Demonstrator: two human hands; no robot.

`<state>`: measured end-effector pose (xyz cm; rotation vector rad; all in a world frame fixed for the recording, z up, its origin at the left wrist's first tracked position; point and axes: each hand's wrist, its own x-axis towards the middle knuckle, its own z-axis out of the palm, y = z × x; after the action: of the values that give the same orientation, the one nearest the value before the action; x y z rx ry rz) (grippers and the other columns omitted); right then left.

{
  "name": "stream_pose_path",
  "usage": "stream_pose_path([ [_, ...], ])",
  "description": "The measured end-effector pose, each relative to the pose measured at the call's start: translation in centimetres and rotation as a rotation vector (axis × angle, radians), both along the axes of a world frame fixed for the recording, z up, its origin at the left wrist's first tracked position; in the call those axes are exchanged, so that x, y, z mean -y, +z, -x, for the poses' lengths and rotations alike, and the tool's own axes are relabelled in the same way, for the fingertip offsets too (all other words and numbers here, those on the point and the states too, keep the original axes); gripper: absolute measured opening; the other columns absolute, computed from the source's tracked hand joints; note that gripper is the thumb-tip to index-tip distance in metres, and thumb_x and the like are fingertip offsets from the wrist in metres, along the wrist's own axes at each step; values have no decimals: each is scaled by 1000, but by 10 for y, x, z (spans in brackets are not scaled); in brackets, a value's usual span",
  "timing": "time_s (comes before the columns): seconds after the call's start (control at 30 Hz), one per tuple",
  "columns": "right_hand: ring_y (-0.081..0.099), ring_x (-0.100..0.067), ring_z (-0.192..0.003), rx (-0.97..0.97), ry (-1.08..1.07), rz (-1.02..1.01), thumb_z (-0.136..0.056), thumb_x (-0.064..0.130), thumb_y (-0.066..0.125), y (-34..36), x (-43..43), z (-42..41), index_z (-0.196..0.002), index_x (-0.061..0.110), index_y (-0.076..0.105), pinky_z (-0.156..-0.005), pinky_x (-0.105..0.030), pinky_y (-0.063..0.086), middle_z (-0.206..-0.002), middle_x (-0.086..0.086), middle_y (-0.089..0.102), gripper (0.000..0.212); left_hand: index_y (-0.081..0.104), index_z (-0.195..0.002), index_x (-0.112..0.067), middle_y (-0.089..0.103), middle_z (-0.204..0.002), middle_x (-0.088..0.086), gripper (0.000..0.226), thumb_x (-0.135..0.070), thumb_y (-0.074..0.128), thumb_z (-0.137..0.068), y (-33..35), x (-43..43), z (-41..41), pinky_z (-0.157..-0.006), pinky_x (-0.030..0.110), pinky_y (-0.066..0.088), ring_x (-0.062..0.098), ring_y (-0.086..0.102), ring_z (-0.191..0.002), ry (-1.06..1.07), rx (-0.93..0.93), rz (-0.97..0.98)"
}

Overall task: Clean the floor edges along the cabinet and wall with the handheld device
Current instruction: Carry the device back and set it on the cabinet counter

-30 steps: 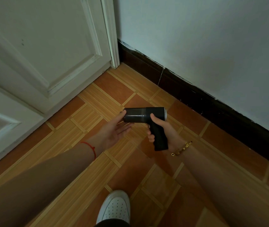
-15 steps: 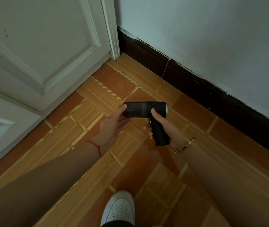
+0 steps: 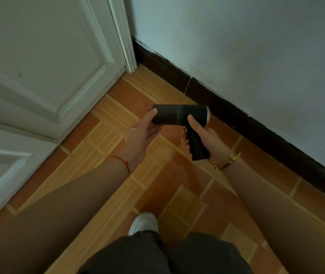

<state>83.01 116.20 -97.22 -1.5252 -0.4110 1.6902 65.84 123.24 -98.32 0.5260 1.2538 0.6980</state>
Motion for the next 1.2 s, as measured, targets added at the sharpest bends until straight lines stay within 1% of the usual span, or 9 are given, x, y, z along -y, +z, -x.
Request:
stream_pose_path([
  [0.23,57,-17,-52,64,-42,33,-83,54,64,150,14,12,-91,7,62,-52,-28,51,-71,-8,64,48,66,-108,-12,75,-104,11,33,-34,74,-84,148,15,6,-91,31,56,21,74,-98,2,0,31],
  [0.4,60,-19,-55,124,-31,43,-81,55,65,286,23,22,-87,8,64,-59,-31,54,-70,-9,66,47,67,-103,-14,76,-97,8,24,-30,73,-86,285,27,14,-96,34,55,21,74,-98,55,21,40],
  [0.5,61,-20,-55,189,-31,19,-84,51,64,378,28,29,-84,8,64,-63,-34,56,-65,-6,68,43,66,-101,-19,74,-101,9,18,-28,72,-87,381,34,18,-98,35,54,23,72,-101,79,12,25],
  [0.6,61,-18,-53,250,-2,-4,-89,46,59,468,34,39,-84,5,63,-62,-31,56,-61,-4,66,41,68,-100,-15,73,-108,15,19,-26,73,-86,472,47,26,-94,35,57,25,73,-99,132,-12,14],
  [0.77,62,-14,-50,341,58,-13,-90,44,59,585,49,57,-85,3,64,-54,-21,54,-65,-7,66,42,69,-88,-15,76,-93,10,6,-18,74,-86,592,74,44,-76,26,61,17,75,-78,248,-56,-49],
  [0.83,62,-14,-52,380,102,-8,-90,46,57,621,58,65,-88,2,65,-53,-19,54,-68,-6,67,45,70,-88,-14,76,-84,5,5,-17,73,-86,628,89,54,-73,24,61,14,75,-75,289,-56,-47],
  [0.9,63,-15,-55,392,157,-26,-91,46,55,652,68,73,-93,0,65,-56,-19,55,-71,-7,68,47,71,-94,-15,77,-82,3,12,-20,75,-84,660,102,65,-82,30,60,17,75,-81,313,-61,-37],
  [1.0,62,-20,-61,367,208,-68,-94,43,52,690,84,85,-102,-6,63,-68,-29,55,-77,-11,67,51,72,-89,-16,78,-82,5,15,-27,78,-81,694,124,82,-92,37,57,21,74,-87,341,-91,-50],
  [1.2,63,-19,-64,358,327,-125,-96,46,48,741,111,108,-102,-5,64,-74,-31,54,-75,-9,67,53,72,-106,-6,76,-100,15,42,-34,82,-76,742,168,111,-93,41,57,26,74,-94,426,-83,-69],
])
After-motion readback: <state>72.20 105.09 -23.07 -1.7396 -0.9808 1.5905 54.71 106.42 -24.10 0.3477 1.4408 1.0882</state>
